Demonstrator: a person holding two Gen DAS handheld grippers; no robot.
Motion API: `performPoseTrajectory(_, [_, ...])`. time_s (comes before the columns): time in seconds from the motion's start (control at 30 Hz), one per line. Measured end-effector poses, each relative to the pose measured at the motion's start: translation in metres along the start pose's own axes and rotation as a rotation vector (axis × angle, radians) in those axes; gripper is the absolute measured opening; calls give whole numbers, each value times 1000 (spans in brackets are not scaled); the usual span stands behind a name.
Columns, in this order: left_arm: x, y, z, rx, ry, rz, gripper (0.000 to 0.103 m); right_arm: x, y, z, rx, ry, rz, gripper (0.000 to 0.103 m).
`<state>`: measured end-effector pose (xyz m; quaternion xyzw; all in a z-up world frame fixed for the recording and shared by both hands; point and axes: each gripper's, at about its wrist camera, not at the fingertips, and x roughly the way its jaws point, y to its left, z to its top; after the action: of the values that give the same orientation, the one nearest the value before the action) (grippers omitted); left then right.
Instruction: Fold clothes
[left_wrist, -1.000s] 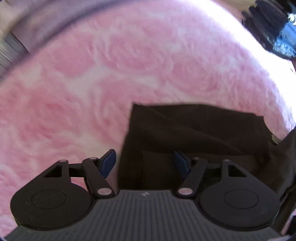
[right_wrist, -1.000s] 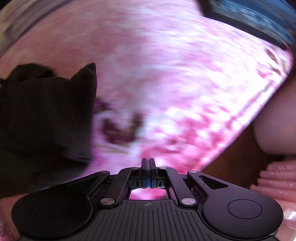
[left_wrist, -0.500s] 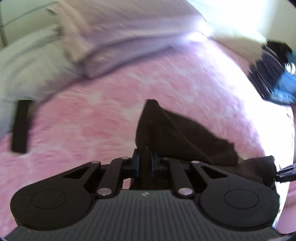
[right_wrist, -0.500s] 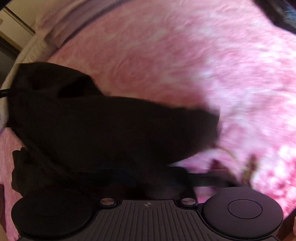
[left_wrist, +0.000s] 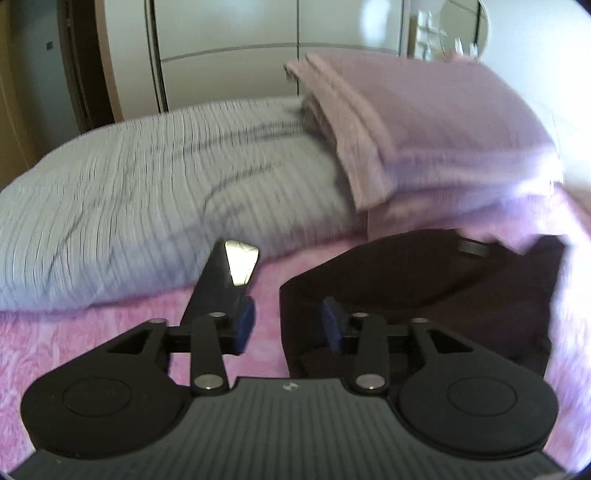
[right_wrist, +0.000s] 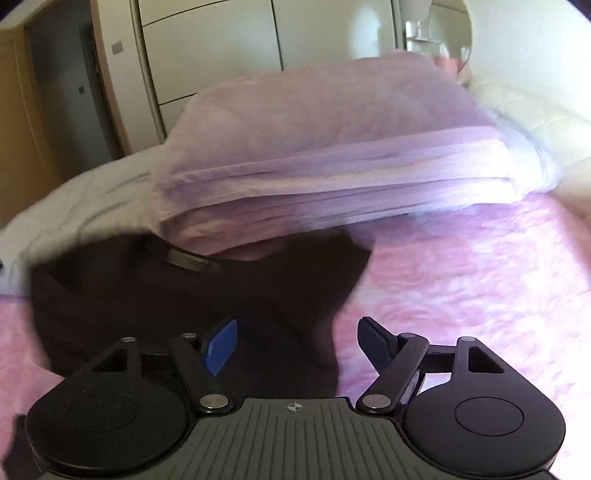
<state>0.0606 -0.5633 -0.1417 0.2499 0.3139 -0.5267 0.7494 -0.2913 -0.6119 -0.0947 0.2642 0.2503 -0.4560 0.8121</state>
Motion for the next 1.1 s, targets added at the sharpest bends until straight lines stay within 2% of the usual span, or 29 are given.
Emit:
performPoseTrajectory(0.07, [7,2,-33,39,76,-19,51,3,20,-17,-5,48,36,75])
performPoseTrajectory(0.17, [19,6,-96,97,238,-74,54,24,63,-61,-56,179,132,75])
performPoseTrajectory(0.23, [26,5,-134,138,324,-113,60,38,102,-92,-131,265,207,75])
performPoseTrajectory(0.33, [29,3,-179,193,417,-167,60,61,162,-123,-340,360,297,75])
performPoseTrajectory(0.37, [27,2,-188,207,421,-176,60,69,181,-132,-415,394,317,75])
performPoseTrajectory(0.43, [17,0,-197,229,389,-181,60,74,201,-147,-476,452,247,75])
performPoseTrajectory(0.5, [10,3,-205,231,378,-185,60,70,195,-153,-307,486,163,75])
performPoseTrajectory(0.63, [3,9,-222,236,387,-179,60,43,161,-178,192,523,96,75])
performPoseTrajectory(0.77, [-2,13,-243,234,399,-186,58,35,170,-215,395,460,150,75])
performPoseTrajectory(0.83, [-4,8,-250,254,384,-188,51,42,179,-225,431,442,133,53])
performPoseTrajectory(0.87, [-6,7,-251,262,377,-187,44,47,184,-230,447,433,123,48])
performPoseTrajectory(0.9, [-7,6,-250,268,371,-186,24,49,181,-232,478,435,114,4])
performPoseTrajectory(0.93, [-9,6,-247,271,369,-184,3,52,176,-233,512,439,105,1])
performPoseTrajectory(0.97, [-17,6,-242,281,355,-191,3,52,167,-231,562,459,117,1])
performPoseTrajectory(1.03, [-39,6,-232,313,305,-219,2,29,150,-211,475,456,117,1])
performPoseTrajectory(1.1, [-71,-1,-222,420,250,-275,1,-1,130,-191,365,454,103,1])
